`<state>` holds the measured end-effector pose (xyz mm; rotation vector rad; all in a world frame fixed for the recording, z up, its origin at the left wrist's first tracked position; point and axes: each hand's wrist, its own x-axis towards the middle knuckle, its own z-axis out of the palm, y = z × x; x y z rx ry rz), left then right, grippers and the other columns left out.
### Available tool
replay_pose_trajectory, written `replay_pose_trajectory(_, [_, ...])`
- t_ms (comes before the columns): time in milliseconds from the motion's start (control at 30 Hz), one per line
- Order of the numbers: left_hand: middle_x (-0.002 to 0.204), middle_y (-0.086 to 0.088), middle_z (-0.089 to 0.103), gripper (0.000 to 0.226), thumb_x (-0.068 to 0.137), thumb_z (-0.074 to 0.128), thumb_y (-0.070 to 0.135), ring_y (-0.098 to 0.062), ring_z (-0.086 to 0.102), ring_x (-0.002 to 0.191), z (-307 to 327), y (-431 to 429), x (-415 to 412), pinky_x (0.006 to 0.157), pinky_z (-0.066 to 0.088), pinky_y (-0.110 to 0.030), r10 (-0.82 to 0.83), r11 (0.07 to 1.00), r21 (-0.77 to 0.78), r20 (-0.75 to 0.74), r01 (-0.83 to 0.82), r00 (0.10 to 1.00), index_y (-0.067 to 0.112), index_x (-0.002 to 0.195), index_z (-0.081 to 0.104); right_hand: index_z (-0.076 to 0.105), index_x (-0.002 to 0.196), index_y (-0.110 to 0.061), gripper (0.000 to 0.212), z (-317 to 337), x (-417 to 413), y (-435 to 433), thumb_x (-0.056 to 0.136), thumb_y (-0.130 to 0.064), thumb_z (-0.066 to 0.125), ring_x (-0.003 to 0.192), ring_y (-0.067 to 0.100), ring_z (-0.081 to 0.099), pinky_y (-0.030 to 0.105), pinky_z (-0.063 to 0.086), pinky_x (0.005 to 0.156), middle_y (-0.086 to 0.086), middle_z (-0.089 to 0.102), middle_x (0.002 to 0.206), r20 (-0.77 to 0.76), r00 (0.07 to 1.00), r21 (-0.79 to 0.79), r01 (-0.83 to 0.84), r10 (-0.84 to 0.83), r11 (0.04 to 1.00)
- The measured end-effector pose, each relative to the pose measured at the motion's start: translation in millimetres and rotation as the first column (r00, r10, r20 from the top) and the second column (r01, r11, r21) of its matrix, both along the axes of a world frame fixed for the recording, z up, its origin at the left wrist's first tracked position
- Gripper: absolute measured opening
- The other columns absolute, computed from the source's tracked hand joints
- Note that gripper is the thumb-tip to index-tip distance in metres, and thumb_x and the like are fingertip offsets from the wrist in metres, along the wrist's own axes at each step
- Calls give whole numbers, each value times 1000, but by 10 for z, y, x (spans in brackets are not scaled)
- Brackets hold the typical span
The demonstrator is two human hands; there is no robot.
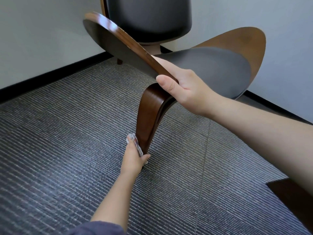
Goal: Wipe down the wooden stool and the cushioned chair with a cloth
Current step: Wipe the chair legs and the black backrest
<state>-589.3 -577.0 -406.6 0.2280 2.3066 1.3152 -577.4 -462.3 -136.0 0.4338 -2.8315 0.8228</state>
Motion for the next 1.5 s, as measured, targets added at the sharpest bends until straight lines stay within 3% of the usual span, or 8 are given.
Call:
replay_pose_trajectory(100, [160, -1, 18, 137, 69, 87, 26, -20, 34, 139, -55, -36, 61, 110, 30, -29, -79, 997, -3, 0, 79, 997, 17, 152, -22, 35, 149, -19, 47, -4, 5, 0, 103, -33, 38, 121, -7, 47, 14, 34, 102, -18, 49, 134, -10, 1000, -12, 2, -2, 1000])
replay_pose_trajectory(233, [150, -10, 24, 133, 80, 76, 9, -19, 60, 95, -238, -73, 141, 75, 52, -31, -149, 984, -98, -8, 148, 989, 25, 141, -41, 35, 148, -19, 46, -7, 21, 0, 104, -30, 39, 122, -4, 49, 14, 35, 102, -19, 51, 133, -12, 1000, -30, 6, -6, 1000])
replay_pose_trajectory(400, [158, -16, 10, 108, 84, 65, 4, -27, 43, 130, -421, -27, 126, 102, 43, -32, -75, 994, -75, 78, 81, 994, 15, 152, -18, 35, 148, -20, 46, 1, 18, 3, 104, -32, 38, 118, -7, 51, 12, 36, 98, -23, 52, 128, -18, 999, -5, 28, -28, 1000])
replay_pose_trajectory(767, [132, -8, 46, 110, 81, 75, 9, -18, 54, 103, -282, -42, 31, 76, 48, -24, -71, 989, -116, 179, 93, 981, 13, 155, -7, 36, 148, -20, 47, -14, 11, -8, 103, -32, 38, 108, -9, 53, 10, 36, 92, -30, 51, 119, -11, 999, -10, 34, -34, 999])
replay_pose_trajectory(900, [108, 5, 47, 103, 86, 70, 12, -3, 48, 83, -129, -96, 24, 68, 41, -18, -104, 993, -43, 51, 106, 993, 13, 155, -6, 36, 148, -19, 48, -21, 3, -4, 102, -33, 38, 108, -11, 51, 9, 35, 92, -30, 50, 120, -9, 999, -7, 41, -41, 999])
replay_pose_trajectory(1033, [137, -3, 46, 102, 85, 74, 17, -19, 52, 119, 222, -83, -94, 86, 43, -25, -97, 994, 45, -61, 100, 993, 13, 155, 0, 35, 148, -21, 47, -17, 12, 1, 103, -33, 38, 106, -14, 49, 8, 33, 92, -34, 48, 118, 2, 999, -3, 38, -38, 999])
replay_pose_trajectory(1300, [141, -5, 46, 107, 86, 73, 20, -14, 50, 118, 939, 48, -218, 90, 41, -24, -49, 986, 137, -283, 91, 958, 13, 155, -9, 36, 148, -22, 46, -14, 24, -17, 103, -33, 39, 115, -9, 49, 13, 35, 99, -20, 52, 130, 2, 999, -9, 42, -42, 999])
replay_pose_trajectory(1500, [118, 3, 51, 94, 80, 74, 13, -8, 54, 97, 1326, 177, -334, 65, 37, -14, -10, 985, 147, -461, 88, 887, 12, 150, 13, 35, 148, -22, 47, -7, 18, -9, 103, -34, 39, 128, 0, 47, 22, 35, 109, -11, 52, 140, 0, 1000, -19, 22, -22, 1000])
